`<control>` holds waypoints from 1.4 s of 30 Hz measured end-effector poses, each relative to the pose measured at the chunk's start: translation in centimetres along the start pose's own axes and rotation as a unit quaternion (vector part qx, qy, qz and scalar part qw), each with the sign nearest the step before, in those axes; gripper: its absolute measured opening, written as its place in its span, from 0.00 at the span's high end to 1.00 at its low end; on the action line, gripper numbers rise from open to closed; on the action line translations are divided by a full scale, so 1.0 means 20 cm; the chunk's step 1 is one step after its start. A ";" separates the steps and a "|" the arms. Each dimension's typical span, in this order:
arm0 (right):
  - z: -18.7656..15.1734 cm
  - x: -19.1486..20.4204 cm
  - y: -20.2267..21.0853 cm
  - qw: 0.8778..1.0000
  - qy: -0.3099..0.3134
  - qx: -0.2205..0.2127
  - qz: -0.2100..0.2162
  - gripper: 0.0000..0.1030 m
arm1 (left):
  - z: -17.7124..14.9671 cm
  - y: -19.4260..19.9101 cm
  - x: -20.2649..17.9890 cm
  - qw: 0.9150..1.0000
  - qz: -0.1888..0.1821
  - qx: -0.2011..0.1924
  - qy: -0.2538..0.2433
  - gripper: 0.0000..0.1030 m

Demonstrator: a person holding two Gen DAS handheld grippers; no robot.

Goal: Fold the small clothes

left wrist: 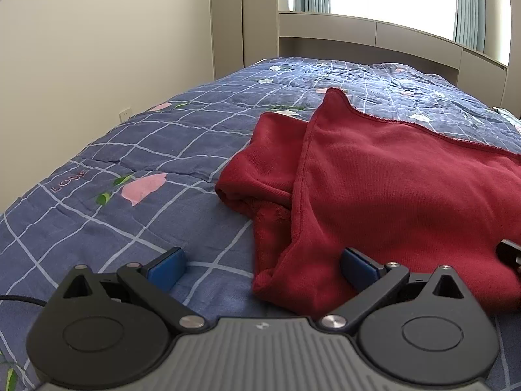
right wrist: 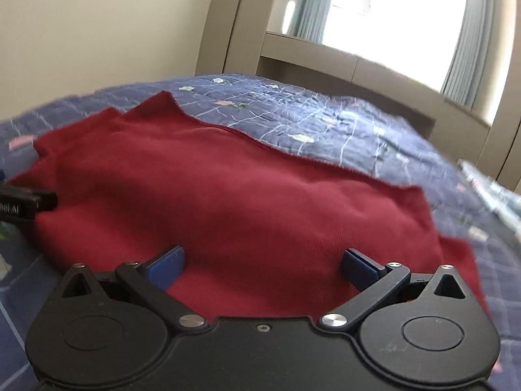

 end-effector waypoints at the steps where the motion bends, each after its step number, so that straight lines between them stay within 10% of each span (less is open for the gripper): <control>1: 0.00 0.00 -0.01 1.000 -0.006 0.004 0.005 0.00 | 0.00 0.00 0.00 1.000 0.001 0.000 -0.001 0.00; 42: -0.02 -0.02 0.00 0.999 -0.028 -0.010 0.020 0.00 | -0.03 0.11 -0.05 0.994 -0.011 0.076 0.076 0.00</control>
Point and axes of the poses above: each gripper's, at about its wrist camera, not at the fingertips, and y roughly against the way its jaws point, x to its left, z to its top, the point moved 10 cm from there along -y, roughly the way its jaws point, and after that the axes turned 3 degrees about -z, right-handed, at the moved point
